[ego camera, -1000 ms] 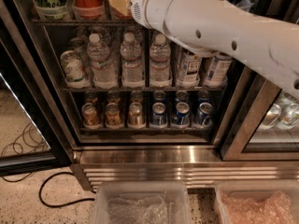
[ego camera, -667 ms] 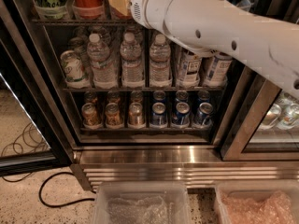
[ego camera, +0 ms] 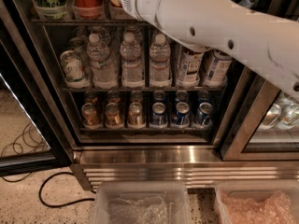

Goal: Pick coke can from top shelf of fridge

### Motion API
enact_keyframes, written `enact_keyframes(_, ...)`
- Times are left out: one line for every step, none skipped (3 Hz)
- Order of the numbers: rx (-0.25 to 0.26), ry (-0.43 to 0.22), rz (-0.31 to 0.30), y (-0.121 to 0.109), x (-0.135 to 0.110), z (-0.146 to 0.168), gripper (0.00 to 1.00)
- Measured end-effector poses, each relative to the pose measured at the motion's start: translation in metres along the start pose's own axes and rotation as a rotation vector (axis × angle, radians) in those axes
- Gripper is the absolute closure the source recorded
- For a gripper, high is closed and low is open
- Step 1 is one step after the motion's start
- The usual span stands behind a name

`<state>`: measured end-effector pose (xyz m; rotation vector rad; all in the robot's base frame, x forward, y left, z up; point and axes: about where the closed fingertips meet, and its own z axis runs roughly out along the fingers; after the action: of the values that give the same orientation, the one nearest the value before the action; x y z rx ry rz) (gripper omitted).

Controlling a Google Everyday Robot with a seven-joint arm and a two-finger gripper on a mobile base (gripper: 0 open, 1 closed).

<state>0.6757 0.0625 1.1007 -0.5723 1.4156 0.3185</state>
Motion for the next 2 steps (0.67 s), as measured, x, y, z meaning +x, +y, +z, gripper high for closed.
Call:
enact_keyframes(-0.016,-0.034,-0.034,0.0127,-0.0145,0.0016,1.0)
enact_keyframes(-0.031,-0.043,-0.058,0.0217,-0.0182,-0.0006,1.0)
